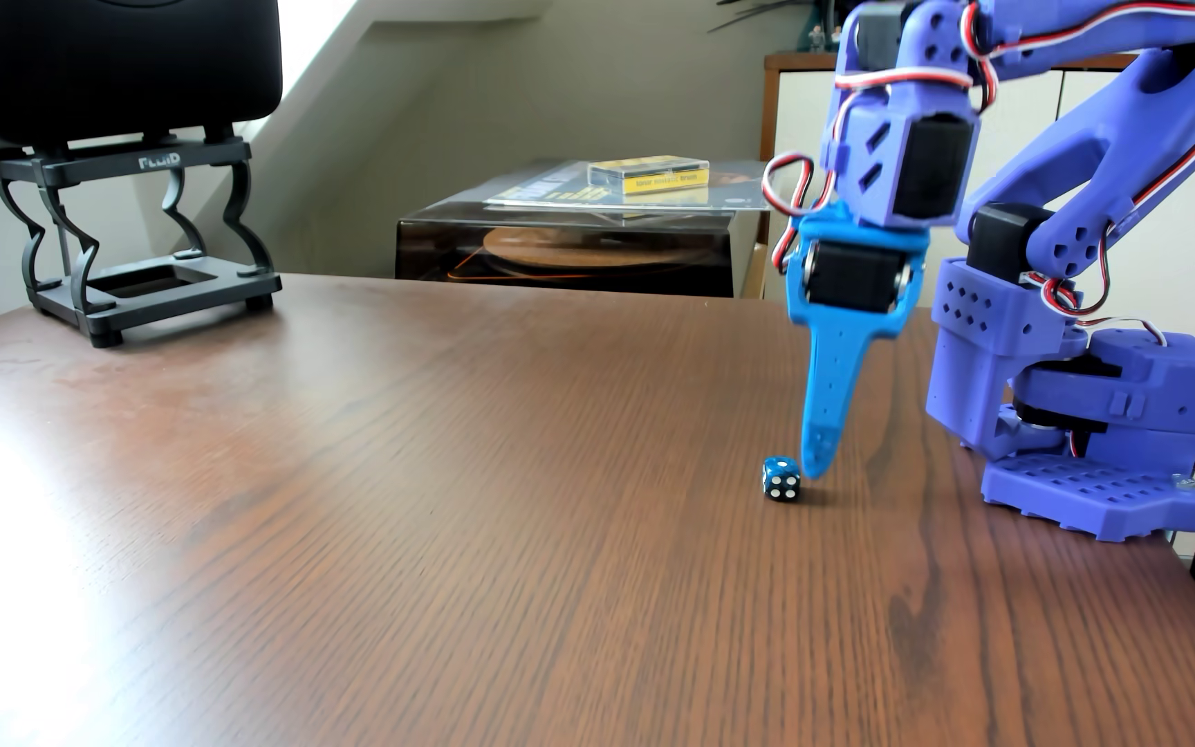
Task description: Grab the blue dice
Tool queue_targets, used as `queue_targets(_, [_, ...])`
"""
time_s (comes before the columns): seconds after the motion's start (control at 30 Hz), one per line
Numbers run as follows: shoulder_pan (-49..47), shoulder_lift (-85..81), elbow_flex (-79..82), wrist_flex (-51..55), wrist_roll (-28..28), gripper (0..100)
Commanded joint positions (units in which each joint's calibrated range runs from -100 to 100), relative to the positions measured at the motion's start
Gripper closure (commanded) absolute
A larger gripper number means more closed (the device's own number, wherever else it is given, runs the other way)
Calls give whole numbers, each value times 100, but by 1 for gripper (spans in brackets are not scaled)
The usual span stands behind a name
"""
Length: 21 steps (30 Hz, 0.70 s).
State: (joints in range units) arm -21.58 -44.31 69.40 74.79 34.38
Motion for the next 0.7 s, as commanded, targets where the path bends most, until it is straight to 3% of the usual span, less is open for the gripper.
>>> queue_targets(0.0, [243, -43, 257, -583, 158, 71])
queue_targets(0.4, [1552, -43, 591, -1447, 474, 71])
queue_targets(0.67, [1675, -43, 808, -1310, 442, 71])
